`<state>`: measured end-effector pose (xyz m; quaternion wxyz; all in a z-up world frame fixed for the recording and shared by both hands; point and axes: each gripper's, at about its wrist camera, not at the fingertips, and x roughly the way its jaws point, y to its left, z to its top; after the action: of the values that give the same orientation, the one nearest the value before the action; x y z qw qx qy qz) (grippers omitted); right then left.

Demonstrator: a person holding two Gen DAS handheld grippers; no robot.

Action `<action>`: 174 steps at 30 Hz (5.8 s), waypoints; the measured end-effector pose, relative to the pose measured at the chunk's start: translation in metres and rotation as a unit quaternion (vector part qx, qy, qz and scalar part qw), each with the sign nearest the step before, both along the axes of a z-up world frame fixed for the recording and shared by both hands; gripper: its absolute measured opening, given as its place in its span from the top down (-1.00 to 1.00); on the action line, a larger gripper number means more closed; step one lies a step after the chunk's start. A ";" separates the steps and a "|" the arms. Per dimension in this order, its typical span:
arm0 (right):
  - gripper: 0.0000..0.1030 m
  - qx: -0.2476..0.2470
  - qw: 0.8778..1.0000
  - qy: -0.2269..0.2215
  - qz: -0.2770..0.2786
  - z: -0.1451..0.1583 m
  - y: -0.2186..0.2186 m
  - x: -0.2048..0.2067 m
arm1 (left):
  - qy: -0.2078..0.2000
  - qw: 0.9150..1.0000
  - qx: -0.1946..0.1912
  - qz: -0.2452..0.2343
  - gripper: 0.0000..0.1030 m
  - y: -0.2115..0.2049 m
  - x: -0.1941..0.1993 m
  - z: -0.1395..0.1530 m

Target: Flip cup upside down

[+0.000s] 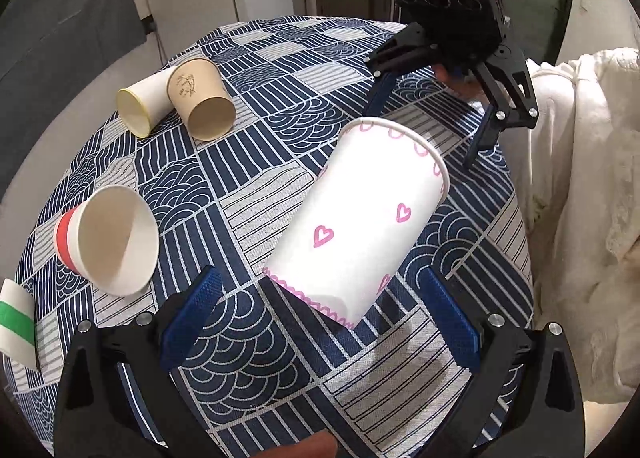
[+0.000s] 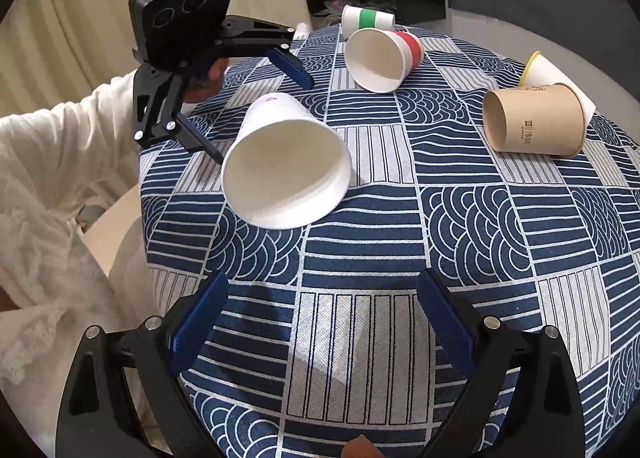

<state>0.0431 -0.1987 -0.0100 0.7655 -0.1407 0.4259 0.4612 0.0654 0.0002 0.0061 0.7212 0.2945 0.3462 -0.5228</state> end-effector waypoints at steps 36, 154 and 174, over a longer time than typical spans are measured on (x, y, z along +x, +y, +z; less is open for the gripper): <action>-0.76 0.046 0.995 -0.039 -0.084 0.009 -0.033 0.004 | -0.095 0.994 0.033 0.049 -0.19 -0.049 0.012 0.046; -0.84 0.025 0.926 -0.157 -0.342 -0.001 -0.030 -0.026 | -0.142 0.835 -0.137 0.513 -0.89 -0.027 -0.078 -0.003; -0.84 0.025 0.927 -0.155 -0.340 -0.002 -0.031 -0.026 | -0.142 0.837 -0.139 0.510 -0.89 -0.027 -0.079 -0.002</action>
<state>0.0176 -0.2294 -0.0118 0.9360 -0.0378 0.3130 0.1565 -0.0137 -0.0273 0.0037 0.9603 0.0435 0.2648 -0.0758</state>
